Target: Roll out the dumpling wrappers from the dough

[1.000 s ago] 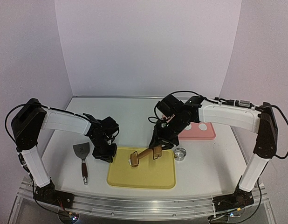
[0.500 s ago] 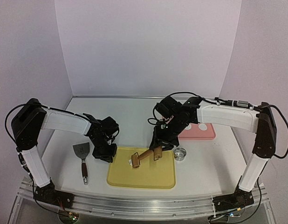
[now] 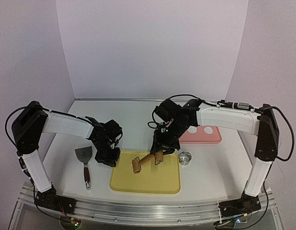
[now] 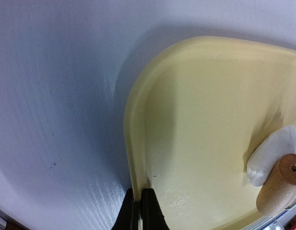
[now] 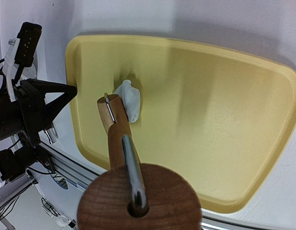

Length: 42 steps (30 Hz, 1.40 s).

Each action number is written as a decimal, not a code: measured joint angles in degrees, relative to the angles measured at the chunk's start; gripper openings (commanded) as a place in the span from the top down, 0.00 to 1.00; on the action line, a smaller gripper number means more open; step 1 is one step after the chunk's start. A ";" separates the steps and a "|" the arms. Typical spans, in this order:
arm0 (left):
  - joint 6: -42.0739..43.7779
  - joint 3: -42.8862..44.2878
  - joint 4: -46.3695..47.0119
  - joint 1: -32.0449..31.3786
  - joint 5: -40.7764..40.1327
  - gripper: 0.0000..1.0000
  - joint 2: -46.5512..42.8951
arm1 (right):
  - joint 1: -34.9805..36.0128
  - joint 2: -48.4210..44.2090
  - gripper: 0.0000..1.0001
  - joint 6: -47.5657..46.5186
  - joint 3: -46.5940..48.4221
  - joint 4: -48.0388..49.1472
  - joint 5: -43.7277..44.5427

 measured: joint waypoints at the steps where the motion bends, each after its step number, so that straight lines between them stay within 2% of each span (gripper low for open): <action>1: 0.04 0.00 0.02 0.00 0.02 1.00 0.00 | 0.09 0.26 1.00 0.02 0.11 0.22 0.00; 26: 0.09 0.31 1.27 0.04 -0.04 1.00 0.35 | 0.72 2.62 1.00 0.24 1.86 1.20 2.14; 42: 0.24 0.17 4.44 -0.02 -0.55 1.00 0.66 | 0.24 -1.11 1.00 2.32 -3.30 3.87 4.98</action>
